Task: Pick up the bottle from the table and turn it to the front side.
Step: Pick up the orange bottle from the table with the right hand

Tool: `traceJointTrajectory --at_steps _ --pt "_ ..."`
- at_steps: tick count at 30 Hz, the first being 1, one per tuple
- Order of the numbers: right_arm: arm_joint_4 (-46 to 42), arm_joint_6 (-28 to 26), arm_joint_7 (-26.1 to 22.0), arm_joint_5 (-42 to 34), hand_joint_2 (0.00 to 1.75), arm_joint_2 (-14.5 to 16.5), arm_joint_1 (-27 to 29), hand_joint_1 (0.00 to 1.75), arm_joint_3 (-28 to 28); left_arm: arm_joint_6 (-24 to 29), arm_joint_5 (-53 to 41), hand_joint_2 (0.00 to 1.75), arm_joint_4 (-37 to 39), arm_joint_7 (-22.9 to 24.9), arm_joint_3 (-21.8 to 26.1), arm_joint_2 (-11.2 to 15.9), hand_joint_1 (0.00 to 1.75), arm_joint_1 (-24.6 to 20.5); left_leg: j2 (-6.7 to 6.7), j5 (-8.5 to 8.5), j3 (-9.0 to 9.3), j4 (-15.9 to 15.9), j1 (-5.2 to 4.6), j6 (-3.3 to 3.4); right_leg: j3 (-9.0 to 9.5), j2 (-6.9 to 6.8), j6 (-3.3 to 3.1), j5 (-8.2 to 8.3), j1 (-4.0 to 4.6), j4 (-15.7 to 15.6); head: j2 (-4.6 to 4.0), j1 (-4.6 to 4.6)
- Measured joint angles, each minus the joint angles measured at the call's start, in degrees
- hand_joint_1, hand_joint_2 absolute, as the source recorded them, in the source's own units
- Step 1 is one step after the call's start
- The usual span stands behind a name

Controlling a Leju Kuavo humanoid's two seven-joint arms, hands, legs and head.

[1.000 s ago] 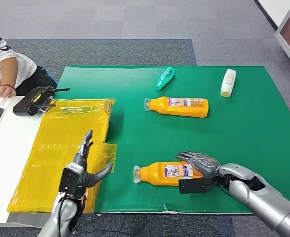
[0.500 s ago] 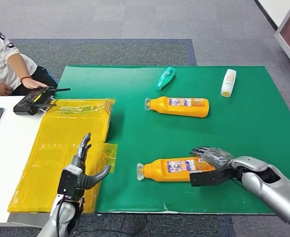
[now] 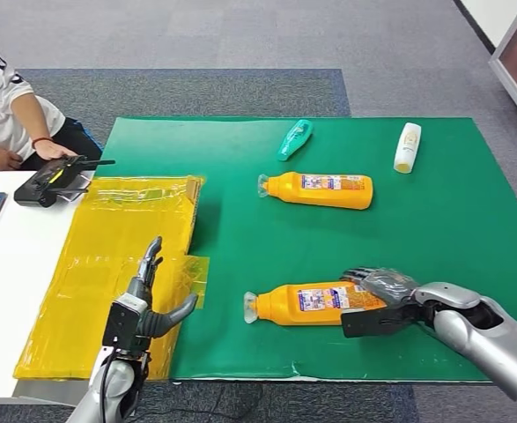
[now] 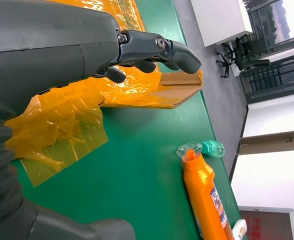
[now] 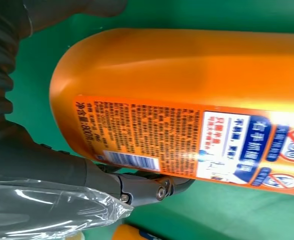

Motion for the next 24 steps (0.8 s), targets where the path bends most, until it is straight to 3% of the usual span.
traceJointTrajectory --at_steps 24 --pt "0.0 -2.7 -1.5 -1.6 1.75 0.3 1.5 0.0 0.0 0.0 0.1 1.75 0.0 0.2 -0.1 -0.1 0.0 -0.3 0.0 0.0 -0.02 0.0 0.0 0.0 -0.03 0.0 0.0 0.0 0.0 0.0 0.0 0.01"
